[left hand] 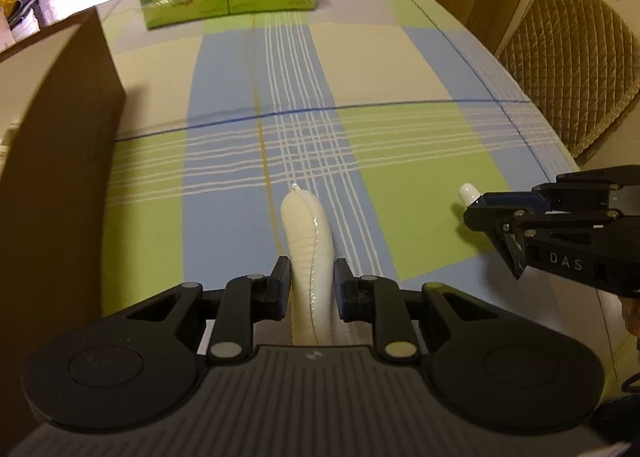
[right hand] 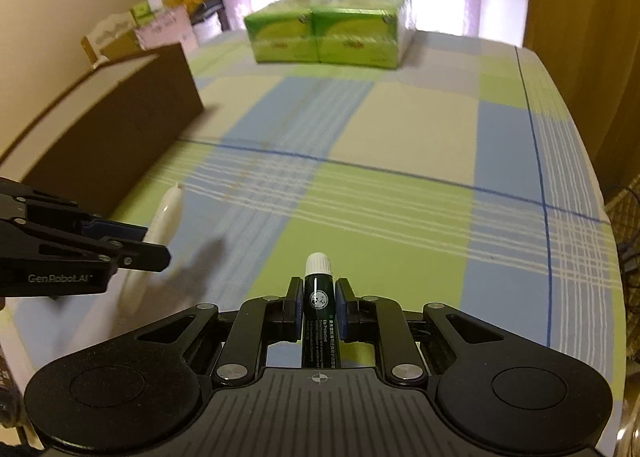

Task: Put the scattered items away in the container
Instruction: 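Carry the toothbrush and toothpaste tube with both tools over the box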

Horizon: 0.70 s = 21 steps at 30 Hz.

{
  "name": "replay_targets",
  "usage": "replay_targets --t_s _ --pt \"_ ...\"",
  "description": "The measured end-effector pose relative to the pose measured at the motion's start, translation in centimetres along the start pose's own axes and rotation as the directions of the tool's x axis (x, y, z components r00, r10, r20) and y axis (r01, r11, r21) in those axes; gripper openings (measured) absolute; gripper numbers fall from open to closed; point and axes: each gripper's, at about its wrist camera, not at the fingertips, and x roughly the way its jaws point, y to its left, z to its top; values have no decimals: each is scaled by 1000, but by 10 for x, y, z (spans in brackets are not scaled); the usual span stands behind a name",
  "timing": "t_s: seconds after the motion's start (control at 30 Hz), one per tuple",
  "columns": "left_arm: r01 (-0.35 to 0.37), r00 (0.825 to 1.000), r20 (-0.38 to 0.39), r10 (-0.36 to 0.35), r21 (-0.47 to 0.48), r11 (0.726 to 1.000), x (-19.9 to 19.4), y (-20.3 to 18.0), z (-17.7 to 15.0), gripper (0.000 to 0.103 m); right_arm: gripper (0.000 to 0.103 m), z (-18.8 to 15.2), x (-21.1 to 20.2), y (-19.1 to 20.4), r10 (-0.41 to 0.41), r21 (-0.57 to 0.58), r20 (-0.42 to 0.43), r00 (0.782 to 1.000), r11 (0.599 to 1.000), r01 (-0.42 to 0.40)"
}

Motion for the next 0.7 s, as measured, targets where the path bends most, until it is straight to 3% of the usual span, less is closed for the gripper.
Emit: replay_targets --t_s 0.37,0.7 --pt "-5 992 123 7 -14 1000 -50 3 3 18 19 15 -25 23 61 -9 118 991 998 -61" --pt "6 969 248 3 -34 999 -96 13 6 18 19 32 -38 44 94 -37 191 977 995 -88"
